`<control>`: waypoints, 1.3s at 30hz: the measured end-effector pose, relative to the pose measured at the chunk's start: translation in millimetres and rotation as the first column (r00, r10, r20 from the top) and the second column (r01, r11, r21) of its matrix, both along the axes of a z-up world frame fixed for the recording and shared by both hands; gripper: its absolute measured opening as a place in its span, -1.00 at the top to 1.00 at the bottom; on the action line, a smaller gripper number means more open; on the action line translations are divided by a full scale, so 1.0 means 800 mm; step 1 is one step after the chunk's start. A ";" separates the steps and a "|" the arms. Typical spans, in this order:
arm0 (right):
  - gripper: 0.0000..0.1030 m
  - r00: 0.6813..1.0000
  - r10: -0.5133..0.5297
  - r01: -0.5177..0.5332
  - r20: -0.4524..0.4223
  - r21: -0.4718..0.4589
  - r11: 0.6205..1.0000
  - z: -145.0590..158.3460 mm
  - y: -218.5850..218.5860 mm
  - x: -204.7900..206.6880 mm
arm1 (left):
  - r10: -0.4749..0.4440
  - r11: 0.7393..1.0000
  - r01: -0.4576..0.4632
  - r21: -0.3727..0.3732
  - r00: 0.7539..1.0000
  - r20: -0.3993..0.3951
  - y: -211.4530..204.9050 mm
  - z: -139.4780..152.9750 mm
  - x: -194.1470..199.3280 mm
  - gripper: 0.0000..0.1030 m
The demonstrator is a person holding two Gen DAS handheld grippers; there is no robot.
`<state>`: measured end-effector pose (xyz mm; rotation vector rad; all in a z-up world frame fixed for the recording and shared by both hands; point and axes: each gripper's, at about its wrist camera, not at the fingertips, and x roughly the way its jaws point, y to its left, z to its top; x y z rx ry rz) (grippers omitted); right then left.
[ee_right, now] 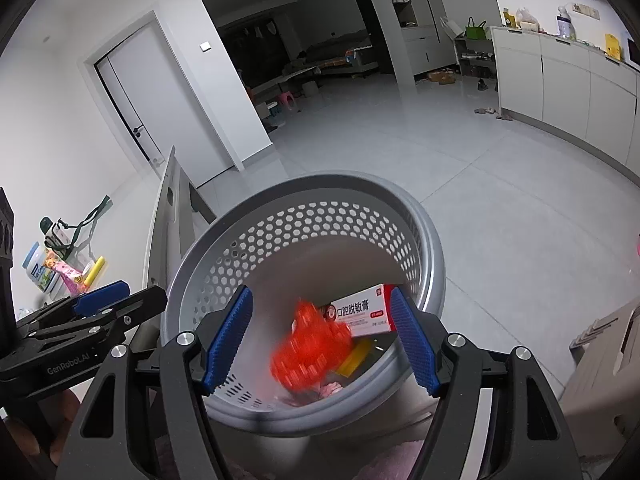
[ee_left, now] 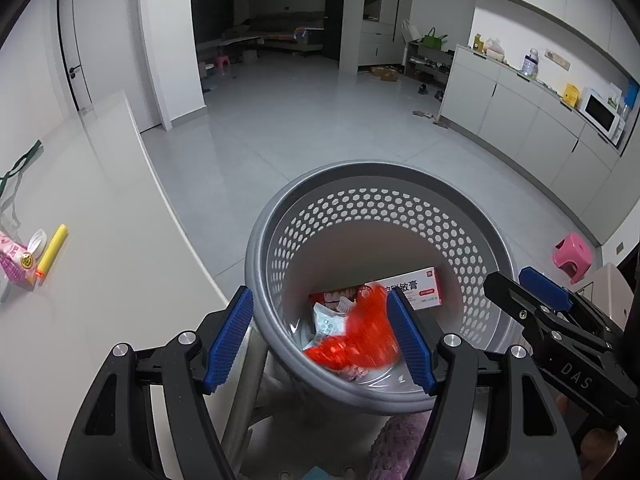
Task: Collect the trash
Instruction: 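Withdraw both tools from the basket back toward the table items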
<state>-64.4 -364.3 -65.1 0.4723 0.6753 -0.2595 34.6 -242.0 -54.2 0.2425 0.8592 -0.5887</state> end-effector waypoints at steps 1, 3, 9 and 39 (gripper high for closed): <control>-0.33 1.000 0.004 -0.004 -0.003 0.001 1.000 -0.001 0.003 0.000 | 0.002 1.000 -0.002 0.001 1.000 0.001 -0.002 0.002 0.002 -0.32; -0.33 1.000 0.011 -0.011 -0.008 0.000 1.000 -0.002 0.002 -0.002 | 0.009 1.000 -0.009 0.001 1.000 -0.001 0.004 0.002 0.001 -0.32; -0.33 0.999 0.039 -0.039 -0.028 0.003 0.999 -0.006 0.016 -0.005 | 0.041 0.999 -0.041 0.001 0.999 -0.002 0.029 0.002 0.003 -0.35; -0.40 0.959 0.278 -0.266 0.056 -0.158 0.951 0.068 0.163 -0.030 | 0.472 0.882 -0.466 -0.074 0.870 0.142 0.313 0.064 -0.042 -0.54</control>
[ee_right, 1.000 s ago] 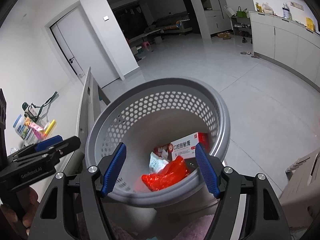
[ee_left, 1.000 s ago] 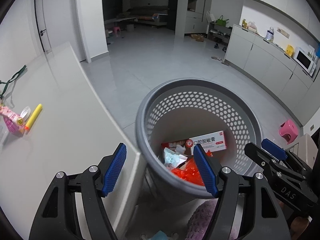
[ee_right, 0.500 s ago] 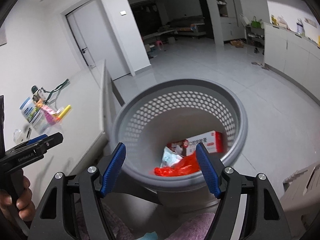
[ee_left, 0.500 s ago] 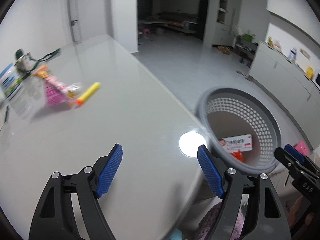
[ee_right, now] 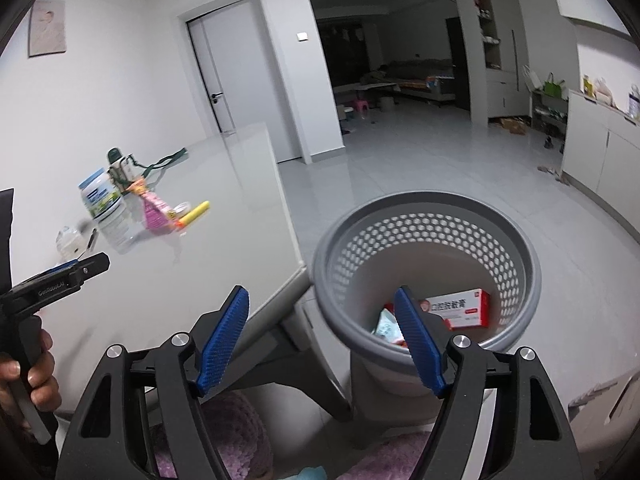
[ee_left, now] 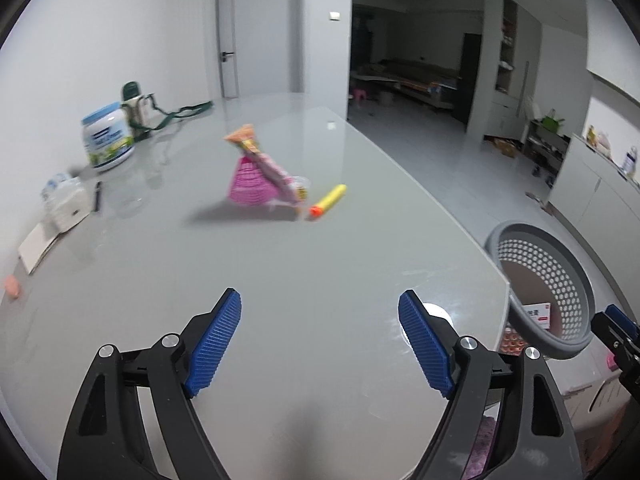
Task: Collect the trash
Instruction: 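Withdraw both tools from the basket back toward the table items, then grasp the snack wrapper with the left tool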
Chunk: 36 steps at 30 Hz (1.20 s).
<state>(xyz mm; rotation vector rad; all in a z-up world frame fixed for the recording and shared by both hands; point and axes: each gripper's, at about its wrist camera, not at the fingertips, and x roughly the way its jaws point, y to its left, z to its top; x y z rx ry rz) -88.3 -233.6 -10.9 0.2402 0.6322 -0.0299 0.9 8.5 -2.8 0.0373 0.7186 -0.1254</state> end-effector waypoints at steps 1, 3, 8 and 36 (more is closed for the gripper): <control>-0.40 1.000 0.006 -0.006 0.002 -0.001 1.000 0.001 0.003 -0.001 | 0.007 1.000 -0.007 -0.001 1.000 0.001 0.004 0.001 -0.002 -0.54; -0.40 1.000 0.021 -0.021 0.005 -0.002 1.000 0.004 0.011 -0.001 | 0.023 1.000 -0.023 -0.003 1.000 0.005 0.015 0.002 -0.008 -0.54; -0.41 0.998 0.066 -0.066 0.010 0.003 0.998 0.009 0.026 0.006 | 0.044 0.999 -0.044 0.000 0.999 0.019 0.031 0.003 -0.014 -0.61; -0.41 0.981 0.185 -0.186 -0.065 0.005 0.983 0.036 0.064 0.209 | 0.193 0.973 -0.201 -0.115 0.978 -0.074 0.021 -0.015 0.189 -0.62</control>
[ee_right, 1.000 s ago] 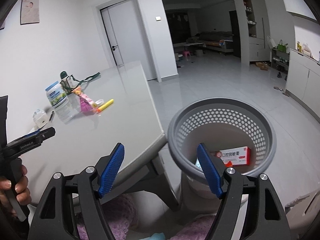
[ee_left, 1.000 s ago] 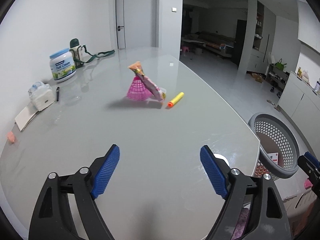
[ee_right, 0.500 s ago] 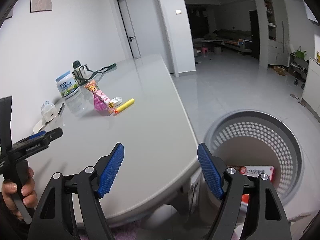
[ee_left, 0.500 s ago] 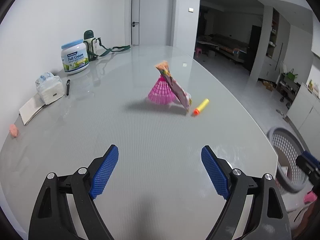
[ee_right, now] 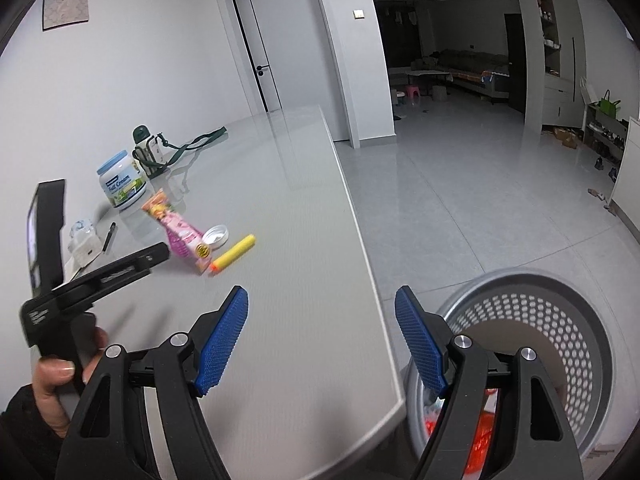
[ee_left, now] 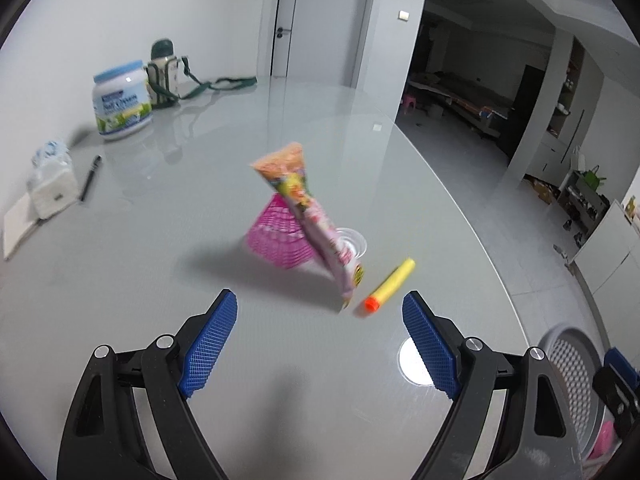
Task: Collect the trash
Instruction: 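Grasp the snack wrapper with the left tool, then lift the snack wrapper with the left tool while the right approaches the yellow dart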
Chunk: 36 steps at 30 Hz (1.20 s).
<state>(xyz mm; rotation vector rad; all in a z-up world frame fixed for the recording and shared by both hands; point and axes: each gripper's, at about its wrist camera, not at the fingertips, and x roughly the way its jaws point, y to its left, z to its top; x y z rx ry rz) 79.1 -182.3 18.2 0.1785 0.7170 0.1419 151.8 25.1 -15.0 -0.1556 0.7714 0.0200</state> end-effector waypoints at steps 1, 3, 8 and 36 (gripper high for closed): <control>-0.41 1.000 0.000 0.000 -0.002 0.001 1.000 -0.001 -0.002 0.005 | 0.008 1.000 -0.008 0.001 1.000 -0.003 -0.004 -0.004 0.006 -0.62; -0.41 1.000 -0.001 0.001 -0.011 0.009 1.000 -0.005 -0.007 0.017 | 0.025 1.000 -0.025 0.008 1.000 -0.009 -0.010 -0.010 0.021 -0.62; -0.41 0.999 0.007 -0.006 -0.045 0.025 1.000 -0.017 -0.013 0.045 | 0.091 0.996 -0.091 0.002 0.995 -0.032 -0.013 -0.026 0.051 -0.62; -0.41 0.990 0.091 -0.091 -0.110 0.003 0.996 -0.038 0.014 0.092 | 0.116 0.993 -0.116 0.011 0.990 -0.076 -0.001 -0.042 0.076 0.50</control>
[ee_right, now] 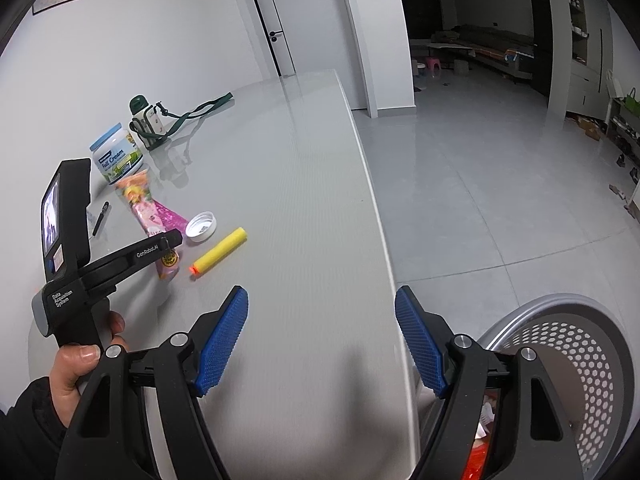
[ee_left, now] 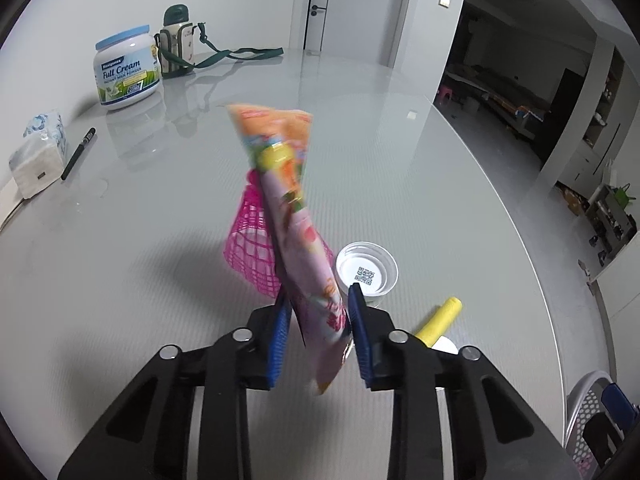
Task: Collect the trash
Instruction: 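Lift the snack wrapper with the left tool while the right approaches the yellow dart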
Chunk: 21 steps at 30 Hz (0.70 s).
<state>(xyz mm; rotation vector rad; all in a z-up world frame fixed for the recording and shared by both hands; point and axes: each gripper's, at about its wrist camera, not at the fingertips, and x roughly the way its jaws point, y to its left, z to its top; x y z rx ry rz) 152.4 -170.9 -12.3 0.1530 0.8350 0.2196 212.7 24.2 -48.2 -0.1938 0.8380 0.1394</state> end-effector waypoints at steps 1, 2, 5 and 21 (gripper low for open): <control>-0.41 1.000 0.002 -0.002 0.001 -0.002 1.000 0.000 0.002 -0.001 | -0.001 1.000 0.001 0.003 1.000 0.003 0.001 0.001 -0.002 0.55; -0.41 1.000 0.004 -0.004 0.001 -0.002 1.000 0.001 0.004 -0.001 | -0.003 1.000 0.003 0.005 1.000 0.008 0.003 0.003 -0.005 0.57; -0.41 1.000 0.010 -0.010 0.002 -0.002 1.000 0.002 0.010 -0.004 | -0.010 1.000 0.010 0.015 1.000 0.018 0.012 0.008 -0.015 0.59; -0.41 0.998 0.063 -0.064 -0.026 -0.011 0.998 -0.017 0.088 -0.001 | -0.056 0.997 0.054 0.060 0.998 0.032 0.091 0.012 -0.079 0.60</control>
